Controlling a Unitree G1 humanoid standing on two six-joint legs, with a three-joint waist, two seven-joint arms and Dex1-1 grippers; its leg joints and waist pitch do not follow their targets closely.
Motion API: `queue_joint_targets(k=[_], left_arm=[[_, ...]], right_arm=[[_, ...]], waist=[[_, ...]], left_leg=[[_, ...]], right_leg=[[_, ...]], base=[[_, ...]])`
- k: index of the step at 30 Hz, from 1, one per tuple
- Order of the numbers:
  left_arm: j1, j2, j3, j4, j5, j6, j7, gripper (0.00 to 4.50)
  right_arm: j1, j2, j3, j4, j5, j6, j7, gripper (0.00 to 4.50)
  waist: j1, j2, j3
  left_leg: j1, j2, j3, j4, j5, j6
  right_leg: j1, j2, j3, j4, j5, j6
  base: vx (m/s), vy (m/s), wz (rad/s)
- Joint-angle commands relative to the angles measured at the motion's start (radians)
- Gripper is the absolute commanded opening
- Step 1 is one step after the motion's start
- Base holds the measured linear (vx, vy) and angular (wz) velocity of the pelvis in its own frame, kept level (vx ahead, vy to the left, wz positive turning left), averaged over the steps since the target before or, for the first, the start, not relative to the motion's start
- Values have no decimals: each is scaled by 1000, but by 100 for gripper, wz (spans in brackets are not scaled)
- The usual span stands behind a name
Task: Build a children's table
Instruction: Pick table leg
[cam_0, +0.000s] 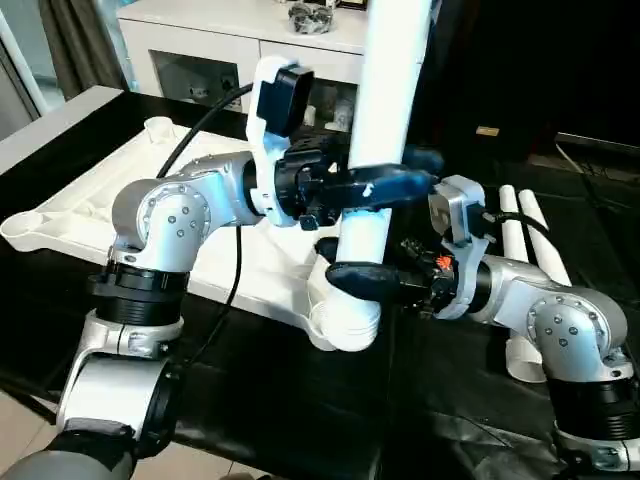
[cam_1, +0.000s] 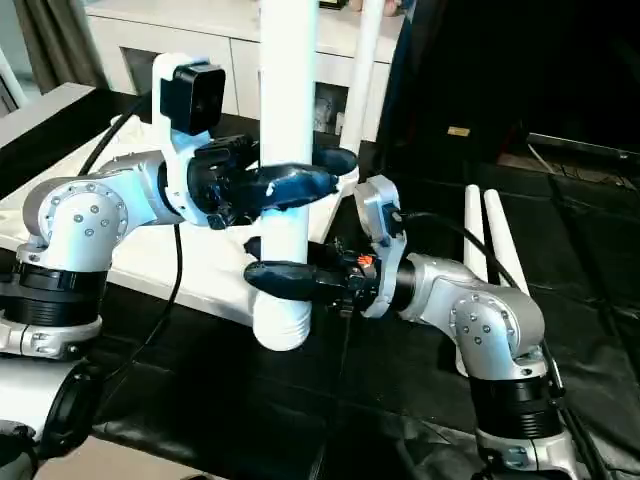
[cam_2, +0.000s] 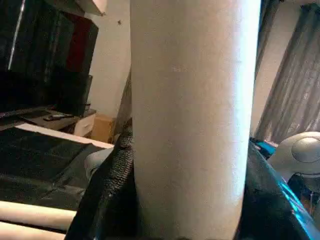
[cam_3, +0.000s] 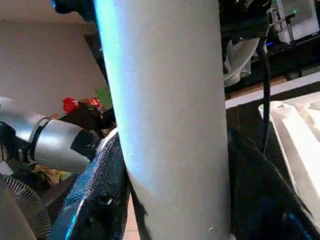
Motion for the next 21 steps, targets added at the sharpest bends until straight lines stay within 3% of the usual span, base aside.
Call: queue_joint_targets(k=[1,3,5,8,11,14,16,18,19,21], left_arm=[[-26,-2,-4,-12,-5,-11,-15,186],[-28,-8,1,-7,-1,-21,-8,186],[-33,-15,10,2,-8,-15,3,186],[-43,-29,29,23,11,-37,62,259],[-38,-30,26,18,42,-68,93,276],[-27,-43,13,12,142,-135,219,285],[-34,-67,17,39,246,-208,376,285],[-36,-77,20,48,280,-235,427,285],[-41,-105,27,72,343,-263,567,285],[-38,-124,25,74,380,-271,646,285]], right_arm=[[-5,-10,0,6,6,2,-8,215],[-7,-11,0,6,7,0,-13,212],[-8,-10,-1,6,5,-3,-20,211],[-12,7,-6,5,-22,-37,-60,209],[-19,24,-10,7,-53,-73,-106,199],[-40,65,-17,17,-142,-142,-239,196],[-50,86,-12,14,-196,-175,-320,195],[-52,91,-8,11,-213,-187,-342,195],[-57,116,0,6,-253,-212,-407,195],[-62,134,11,6,-296,-230,-469,194]], waist=[[6,-7,-70],[8,-1,-70],[8,-4,-71],[11,-4,-71],[9,-5,-71],[5,-4,-72],[3,-6,-71],[6,-4,-72],[6,-7,-73],[6,-8,-75]], left_leg=[[-8,19,-1,-60,-37,26],[-7,19,-1,-60,-36,25],[-8,19,-1,-59,-32,26],[-7,19,-1,-58,-37,23],[-6,20,-2,-60,-37,21],[-7,22,-4,-60,-29,2],[-8,24,-6,-61,-28,-5],[-3,20,-2,-60,-34,1],[-5,20,-2,-60,-31,3],[-7,22,-4,-60,-20,2]], right_leg=[[71,-83,60,-77,-328,-44],[70,-83,60,-77,-330,-43],[70,-82,60,-76,-318,-44],[69,-81,59,-77,-321,-43],[69,-82,58,-78,-325,-40],[68,-83,59,-73,-307,-35],[68,-82,60,-72,-297,-28],[67,-82,61,-76,-305,-20],[68,-83,61,-74,-299,-20],[71,-83,61,-67,-265,-26]], base=[[0,0,0],[0,0,0],[0,0,0],[0,0,0],[0,0,0],[0,0,0],[0,0,0],[0,0,0],[0,0,0],[0,0,0]])
